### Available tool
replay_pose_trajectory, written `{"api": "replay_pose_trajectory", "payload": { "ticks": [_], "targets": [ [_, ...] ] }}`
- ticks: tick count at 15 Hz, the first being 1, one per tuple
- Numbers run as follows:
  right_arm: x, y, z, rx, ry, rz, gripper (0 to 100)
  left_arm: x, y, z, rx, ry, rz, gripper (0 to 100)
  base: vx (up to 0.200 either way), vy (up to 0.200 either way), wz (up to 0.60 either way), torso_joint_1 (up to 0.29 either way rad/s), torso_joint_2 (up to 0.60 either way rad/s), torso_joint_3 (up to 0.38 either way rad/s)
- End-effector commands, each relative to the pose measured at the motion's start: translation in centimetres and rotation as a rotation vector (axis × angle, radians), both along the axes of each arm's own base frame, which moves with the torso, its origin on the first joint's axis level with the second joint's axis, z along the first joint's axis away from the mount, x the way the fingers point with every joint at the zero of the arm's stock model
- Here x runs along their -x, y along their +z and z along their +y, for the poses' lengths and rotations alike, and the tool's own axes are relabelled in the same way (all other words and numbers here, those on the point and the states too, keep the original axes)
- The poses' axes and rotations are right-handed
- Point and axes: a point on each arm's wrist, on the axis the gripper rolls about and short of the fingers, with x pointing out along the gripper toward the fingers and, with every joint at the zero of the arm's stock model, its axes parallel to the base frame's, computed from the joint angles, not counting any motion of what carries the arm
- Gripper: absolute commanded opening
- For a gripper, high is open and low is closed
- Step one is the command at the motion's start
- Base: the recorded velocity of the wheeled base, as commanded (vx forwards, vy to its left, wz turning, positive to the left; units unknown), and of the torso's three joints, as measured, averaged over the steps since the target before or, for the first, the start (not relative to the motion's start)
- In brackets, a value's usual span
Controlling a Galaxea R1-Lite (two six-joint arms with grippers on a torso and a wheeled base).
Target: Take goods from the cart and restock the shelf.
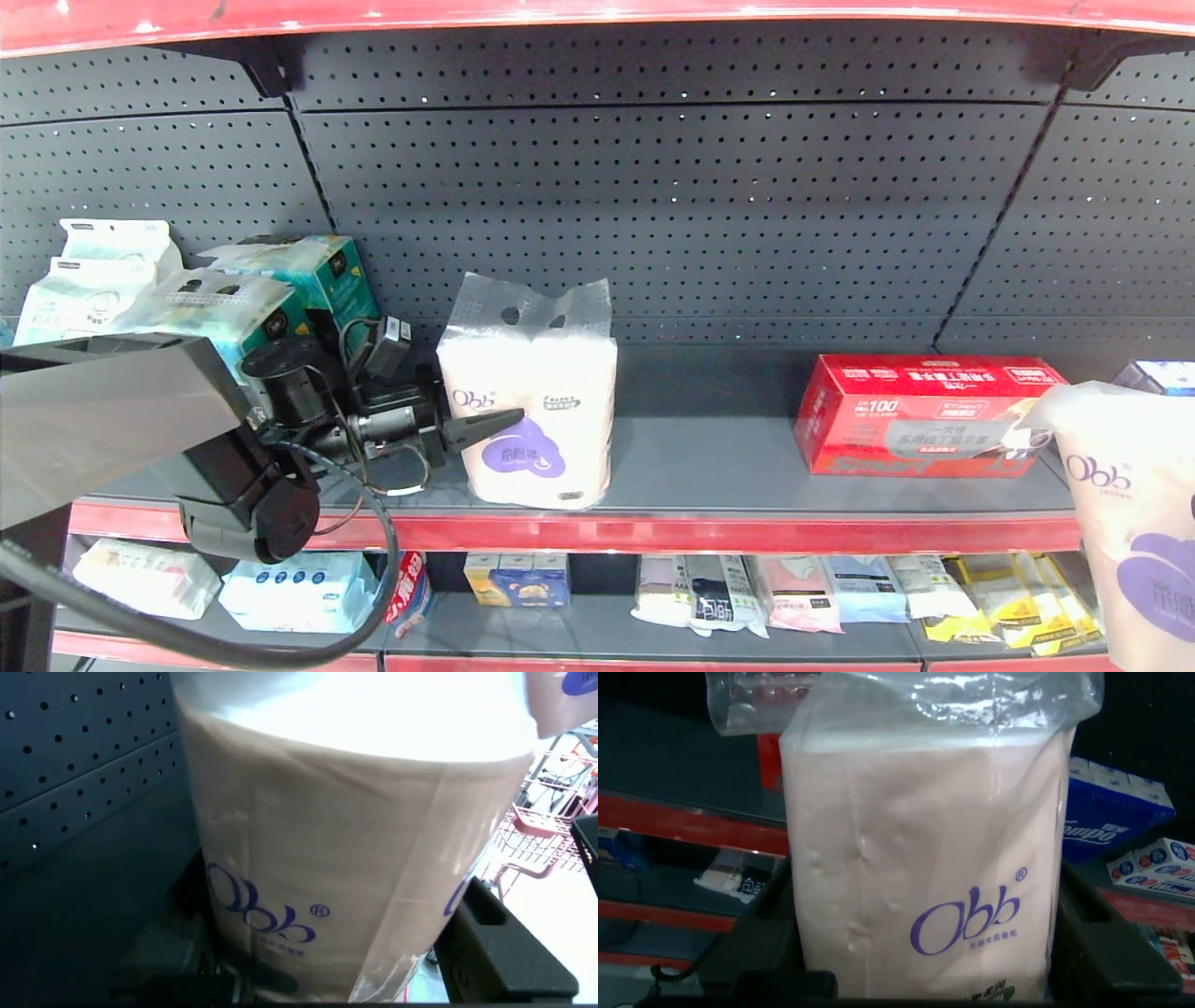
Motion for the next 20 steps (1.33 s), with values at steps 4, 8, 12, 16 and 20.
{"api": "replay_pose_trajectory", "payload": {
  "ticks": [4,8,12,16,20],
  "targets": [
    [0.0,0.0,0.0,0.000,0.000,-0.001,0,-0.1,-0.1,0.0,-0.001,0.007,-0.002,100,0.000,0.000,0.00,0.000,0.00,0.000],
    [0.1,0.0,0.0,0.001,0.000,-0.005,0,0.0,0.0,0.1,0.003,0.006,0.005,100,0.000,0.000,0.00,0.000,0.00,0.000],
    [0.0,0.0,0.0,0.000,0.000,-0.001,0,0.5,1.8,0.2,0.028,0.011,0.007,100,0.000,0.000,0.00,0.000,0.00,0.000],
    [0.0,0.0,0.0,0.002,0.000,-0.001,0,1.1,3.5,0.5,0.039,0.014,-0.021,100,0.000,0.000,0.00,0.000,0.00,0.000],
    [0.0,0.2,0.0,0.003,-0.001,-0.007,0,1.9,5.0,0.6,0.043,-0.003,-0.059,100,0.000,0.000,0.00,0.000,0.00,0.000]
  ]
}}
